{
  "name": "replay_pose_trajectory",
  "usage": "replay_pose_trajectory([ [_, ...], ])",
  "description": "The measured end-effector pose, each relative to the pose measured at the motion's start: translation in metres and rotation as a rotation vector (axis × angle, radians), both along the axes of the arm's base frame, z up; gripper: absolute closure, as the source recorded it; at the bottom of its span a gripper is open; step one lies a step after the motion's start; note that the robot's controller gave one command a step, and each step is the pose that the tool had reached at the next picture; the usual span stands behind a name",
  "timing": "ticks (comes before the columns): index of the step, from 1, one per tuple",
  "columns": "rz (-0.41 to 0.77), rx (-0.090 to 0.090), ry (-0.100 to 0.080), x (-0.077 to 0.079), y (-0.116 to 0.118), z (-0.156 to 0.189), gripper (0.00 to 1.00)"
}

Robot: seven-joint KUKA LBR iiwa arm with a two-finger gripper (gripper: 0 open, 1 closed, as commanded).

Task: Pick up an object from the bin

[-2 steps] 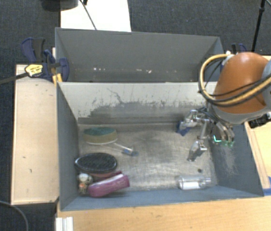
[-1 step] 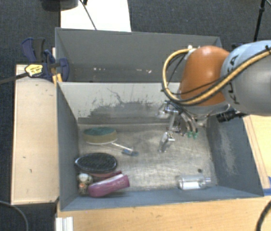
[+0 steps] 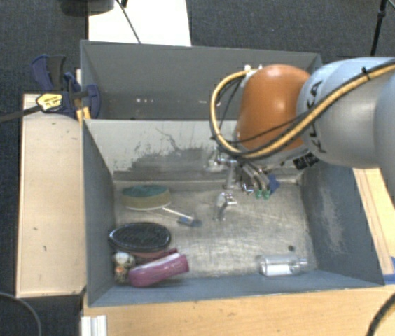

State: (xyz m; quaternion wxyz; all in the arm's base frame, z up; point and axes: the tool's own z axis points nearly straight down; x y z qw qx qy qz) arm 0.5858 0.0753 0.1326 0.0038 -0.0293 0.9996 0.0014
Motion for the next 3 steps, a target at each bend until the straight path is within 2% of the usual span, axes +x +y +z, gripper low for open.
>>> replay_pose_trajectory([
  [1, 0.187, -0.002, 0.000, -0.017, 0.050, -0.060, 0.00],
  [2, 0.184, -0.001, -0.008, -0.014, 0.050, -0.058, 1.00],
  [3, 0.233, -0.002, -0.005, -0.007, 0.070, 0.101, 1.00],
])
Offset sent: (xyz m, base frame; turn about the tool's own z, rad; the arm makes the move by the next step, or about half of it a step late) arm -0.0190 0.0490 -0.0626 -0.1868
